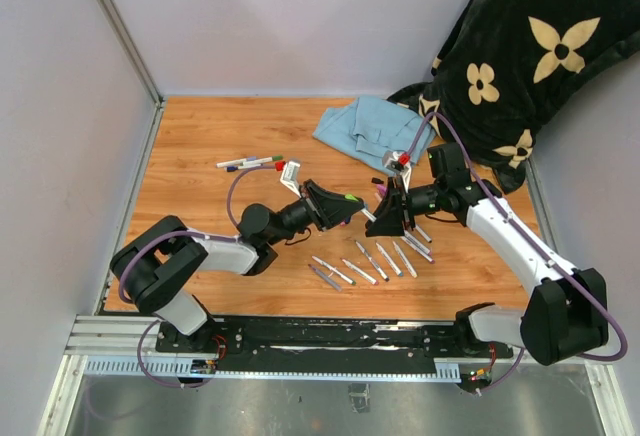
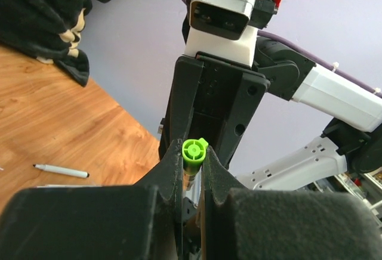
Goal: Open the pen caps
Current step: Open the pen cap from the pen, then place the pen at the center of the board.
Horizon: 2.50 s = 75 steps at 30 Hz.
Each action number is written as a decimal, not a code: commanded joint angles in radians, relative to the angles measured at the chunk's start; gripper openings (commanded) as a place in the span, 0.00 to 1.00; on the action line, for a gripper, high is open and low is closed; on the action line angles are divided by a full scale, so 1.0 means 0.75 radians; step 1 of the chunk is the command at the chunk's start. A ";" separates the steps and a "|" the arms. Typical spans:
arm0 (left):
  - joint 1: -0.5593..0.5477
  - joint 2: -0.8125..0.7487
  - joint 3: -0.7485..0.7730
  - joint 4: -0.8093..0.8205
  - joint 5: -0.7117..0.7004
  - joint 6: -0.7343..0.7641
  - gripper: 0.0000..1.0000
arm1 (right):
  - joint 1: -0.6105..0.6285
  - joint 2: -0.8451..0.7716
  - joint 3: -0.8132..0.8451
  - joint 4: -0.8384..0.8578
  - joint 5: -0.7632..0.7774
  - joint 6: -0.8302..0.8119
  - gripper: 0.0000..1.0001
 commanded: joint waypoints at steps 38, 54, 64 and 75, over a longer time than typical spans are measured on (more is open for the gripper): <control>0.473 -1.096 -0.090 -2.297 -0.603 -0.111 0.00 | 0.695 0.153 -0.115 0.358 0.925 0.574 0.01; 0.471 -1.050 -0.172 -2.357 -0.672 -0.151 0.00 | 1.057 0.523 0.143 0.215 1.317 0.671 0.01; 0.472 -0.982 -0.208 -2.266 -0.630 -0.165 0.00 | 1.144 0.631 0.141 0.202 1.553 0.670 0.02; 0.471 -0.963 -0.222 -2.217 -0.612 -0.166 0.00 | 1.199 0.723 0.176 0.148 1.689 0.643 0.15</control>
